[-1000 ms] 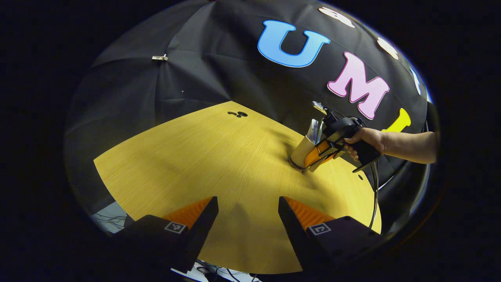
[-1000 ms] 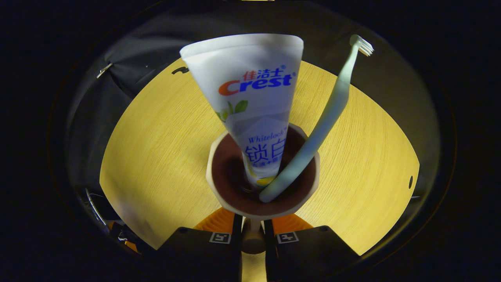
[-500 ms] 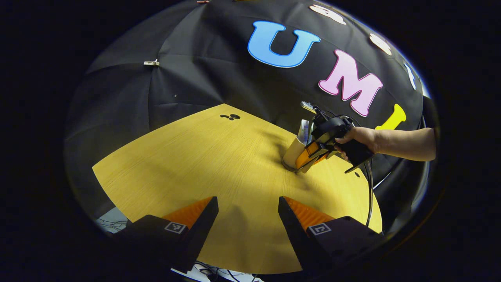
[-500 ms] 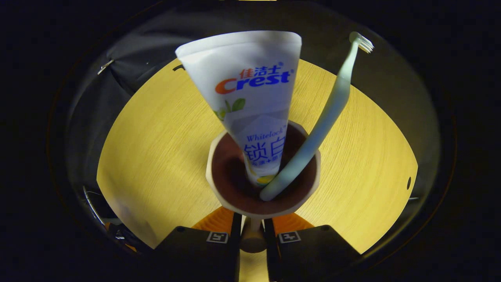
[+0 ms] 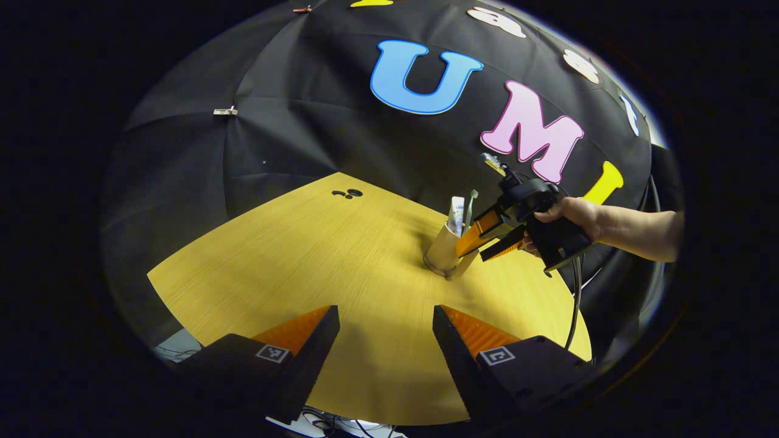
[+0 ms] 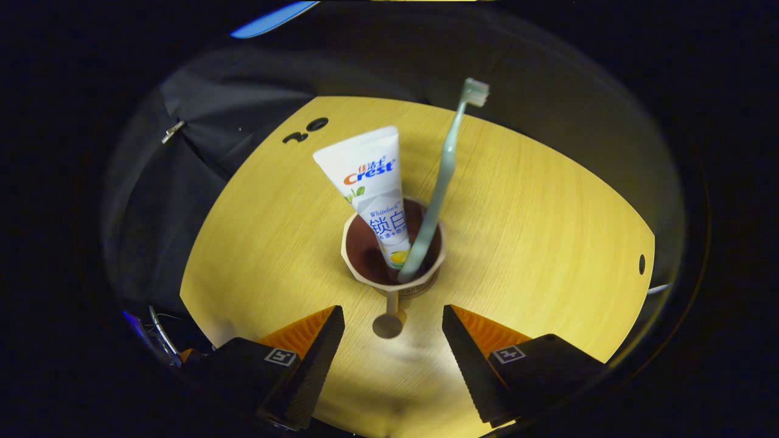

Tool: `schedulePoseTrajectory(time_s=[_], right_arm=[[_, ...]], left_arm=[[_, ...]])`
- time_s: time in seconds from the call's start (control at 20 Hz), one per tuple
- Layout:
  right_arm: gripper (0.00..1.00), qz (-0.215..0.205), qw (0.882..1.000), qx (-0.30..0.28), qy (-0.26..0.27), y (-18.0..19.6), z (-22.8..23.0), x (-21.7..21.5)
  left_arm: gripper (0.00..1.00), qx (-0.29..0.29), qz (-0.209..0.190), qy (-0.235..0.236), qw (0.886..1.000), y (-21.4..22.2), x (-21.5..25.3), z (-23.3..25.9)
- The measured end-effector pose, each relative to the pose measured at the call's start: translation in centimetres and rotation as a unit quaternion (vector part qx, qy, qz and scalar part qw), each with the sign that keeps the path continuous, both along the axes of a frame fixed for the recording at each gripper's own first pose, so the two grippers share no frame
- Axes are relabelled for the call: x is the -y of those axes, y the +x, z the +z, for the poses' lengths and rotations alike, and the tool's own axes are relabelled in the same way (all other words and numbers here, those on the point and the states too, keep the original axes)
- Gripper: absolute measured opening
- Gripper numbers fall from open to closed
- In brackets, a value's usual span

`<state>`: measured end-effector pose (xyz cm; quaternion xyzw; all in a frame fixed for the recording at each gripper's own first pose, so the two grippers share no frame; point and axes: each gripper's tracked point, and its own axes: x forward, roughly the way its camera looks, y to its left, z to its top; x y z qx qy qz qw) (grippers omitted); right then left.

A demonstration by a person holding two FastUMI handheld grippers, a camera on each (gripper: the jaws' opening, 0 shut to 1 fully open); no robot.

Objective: Put the toothbrush and toothpaste on the desktop into the cup, then pick up the cup and place it on the coaster on the desktop.

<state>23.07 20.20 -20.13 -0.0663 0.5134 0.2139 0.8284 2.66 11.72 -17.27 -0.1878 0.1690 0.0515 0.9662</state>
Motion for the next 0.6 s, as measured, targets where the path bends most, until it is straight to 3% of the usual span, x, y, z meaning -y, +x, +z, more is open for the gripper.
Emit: schedulePoseTrajectory(time_s=[0.25, 0.6], right_arm=[[0.99, -0.03, 0.996, 0.084, 0.03, -1.0, 6.7, 4.5], [0.99, -0.091, 0.968, 0.232, 0.022, -4.3, 13.8, 13.9]], left_arm=[[0.98, 0.006, -0.02, 0.009, 1.0, 0.7, 2.3, 2.7], [0.98, 0.036, -0.053, 0.049, 0.997, 2.5, 6.3, 8.1]])
